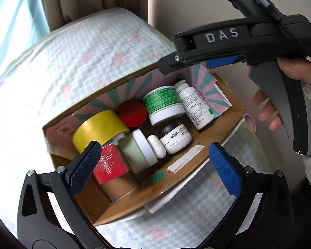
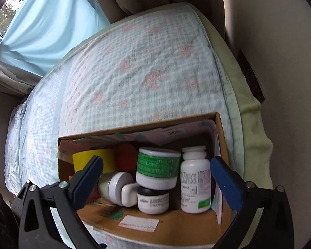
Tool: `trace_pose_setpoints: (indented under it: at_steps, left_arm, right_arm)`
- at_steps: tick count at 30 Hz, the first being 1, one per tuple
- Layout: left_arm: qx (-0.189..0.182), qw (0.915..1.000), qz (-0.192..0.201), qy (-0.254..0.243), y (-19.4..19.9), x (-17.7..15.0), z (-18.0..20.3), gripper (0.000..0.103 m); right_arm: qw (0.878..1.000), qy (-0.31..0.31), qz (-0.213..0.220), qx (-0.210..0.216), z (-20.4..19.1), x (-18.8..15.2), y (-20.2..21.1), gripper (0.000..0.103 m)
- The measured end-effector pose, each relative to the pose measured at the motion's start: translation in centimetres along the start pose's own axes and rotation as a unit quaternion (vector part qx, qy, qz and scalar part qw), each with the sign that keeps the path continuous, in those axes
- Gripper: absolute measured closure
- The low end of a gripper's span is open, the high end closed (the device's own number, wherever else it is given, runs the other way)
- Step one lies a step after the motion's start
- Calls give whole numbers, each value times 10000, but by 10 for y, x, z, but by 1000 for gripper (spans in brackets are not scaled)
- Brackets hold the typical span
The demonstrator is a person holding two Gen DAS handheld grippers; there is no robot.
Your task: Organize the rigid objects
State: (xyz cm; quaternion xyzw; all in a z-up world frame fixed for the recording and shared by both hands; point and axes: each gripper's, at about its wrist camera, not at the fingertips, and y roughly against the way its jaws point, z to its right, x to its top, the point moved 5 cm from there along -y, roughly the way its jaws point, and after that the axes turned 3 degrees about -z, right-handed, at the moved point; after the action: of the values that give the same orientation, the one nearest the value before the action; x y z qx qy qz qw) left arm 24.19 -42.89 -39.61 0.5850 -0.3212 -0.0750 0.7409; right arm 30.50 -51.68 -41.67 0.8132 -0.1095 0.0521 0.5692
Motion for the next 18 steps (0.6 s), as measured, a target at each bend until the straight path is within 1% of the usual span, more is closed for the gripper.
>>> trace_pose_setpoints:
  at_steps: [5, 8, 10, 13, 16, 18]
  left_arm:
    - [-17, 9999, 92, 81, 26, -7, 0, 0]
    - [23, 9997, 193, 177, 46, -10, -6, 0]
    - [50, 9993, 250, 255, 59, -12, -12, 0]
    - [37, 9982, 394, 450, 88, -15, -25, 0]
    - [109, 9965, 549, 628, 125, -21, -42, 0]
    - [137, 9945, 686, 782, 154, -28, -56, 0]
  right_arm:
    - [10000, -35, 72, -48, -8, -8, 15, 0]
    - [9999, -59, 38, -113, -17, -14, 27, 0]
    - [9999, 48, 51, -127, -28, -19, 38, 0]
    - [9992, 220, 159, -290, -51, -25, 59, 0]
    - [9987, 325, 244, -315, -76, -34, 80, 0]
    - [9979, 368, 358, -405, -96, -41, 97, 0]
